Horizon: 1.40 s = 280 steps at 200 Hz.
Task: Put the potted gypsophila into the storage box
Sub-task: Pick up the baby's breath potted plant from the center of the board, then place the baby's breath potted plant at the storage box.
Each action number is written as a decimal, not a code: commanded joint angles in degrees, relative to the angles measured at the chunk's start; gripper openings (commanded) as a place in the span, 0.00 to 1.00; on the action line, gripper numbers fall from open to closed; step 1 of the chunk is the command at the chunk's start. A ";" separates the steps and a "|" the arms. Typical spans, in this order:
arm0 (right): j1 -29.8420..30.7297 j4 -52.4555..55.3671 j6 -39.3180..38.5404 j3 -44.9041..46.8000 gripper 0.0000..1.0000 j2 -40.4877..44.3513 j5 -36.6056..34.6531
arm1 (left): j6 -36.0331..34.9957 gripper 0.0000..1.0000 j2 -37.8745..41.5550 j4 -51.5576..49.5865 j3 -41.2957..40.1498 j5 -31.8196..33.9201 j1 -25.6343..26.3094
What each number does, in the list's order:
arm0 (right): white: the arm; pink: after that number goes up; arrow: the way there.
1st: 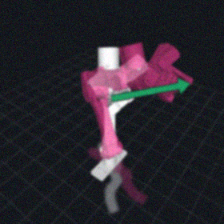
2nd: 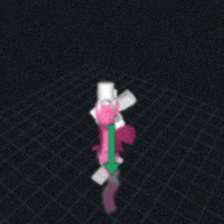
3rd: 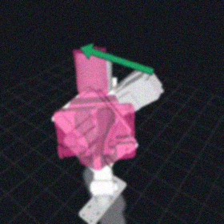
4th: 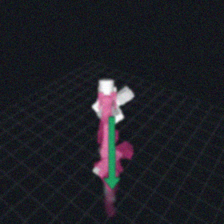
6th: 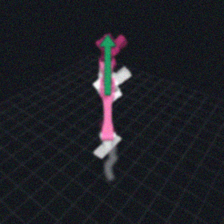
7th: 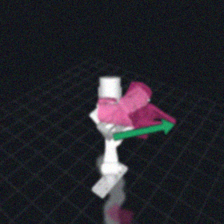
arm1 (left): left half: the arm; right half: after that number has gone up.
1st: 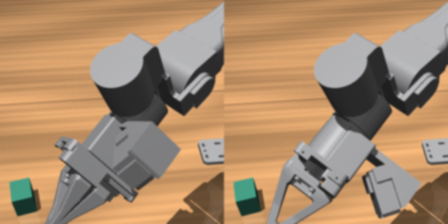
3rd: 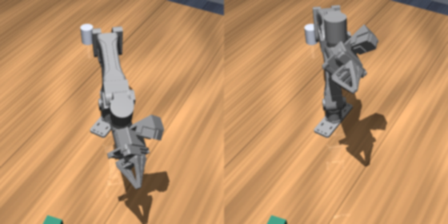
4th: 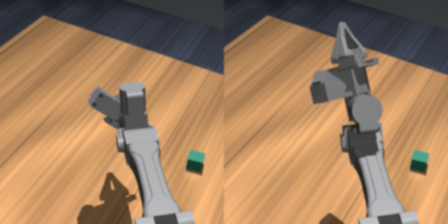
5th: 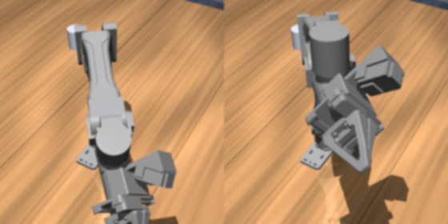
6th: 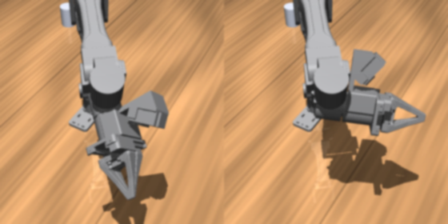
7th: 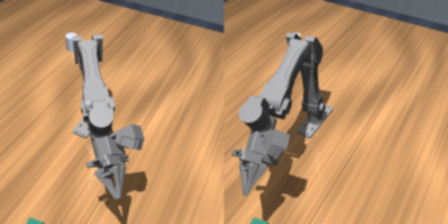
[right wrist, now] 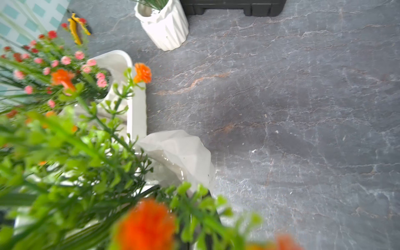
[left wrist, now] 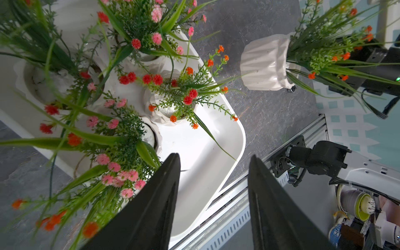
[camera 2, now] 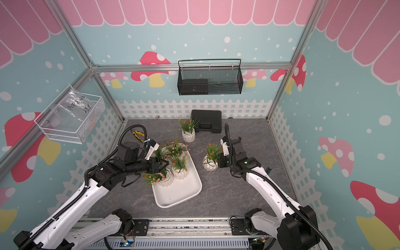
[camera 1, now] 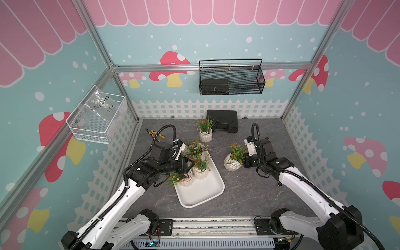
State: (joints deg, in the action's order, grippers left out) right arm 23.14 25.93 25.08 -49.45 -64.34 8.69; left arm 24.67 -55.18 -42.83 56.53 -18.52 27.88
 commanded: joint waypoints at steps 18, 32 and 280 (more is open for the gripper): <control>1.71 2.71 -2.20 -1.07 0.00 4.19 4.80 | -1.37 0.52 1.39 -3.46 -1.68 1.54 0.21; 4.15 2.80 -1.76 -1.75 0.00 5.11 4.55 | -1.43 0.52 1.72 -3.73 -1.96 2.32 0.16; 38.34 -12.73 9.10 -14.71 0.02 -27.67 -3.70 | -6.04 0.52 0.05 -1.36 -5.49 -12.75 -14.80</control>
State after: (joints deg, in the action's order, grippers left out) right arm 60.51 18.33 32.27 -60.58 -90.39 5.32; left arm 20.05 -54.72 -45.41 51.37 -28.29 14.44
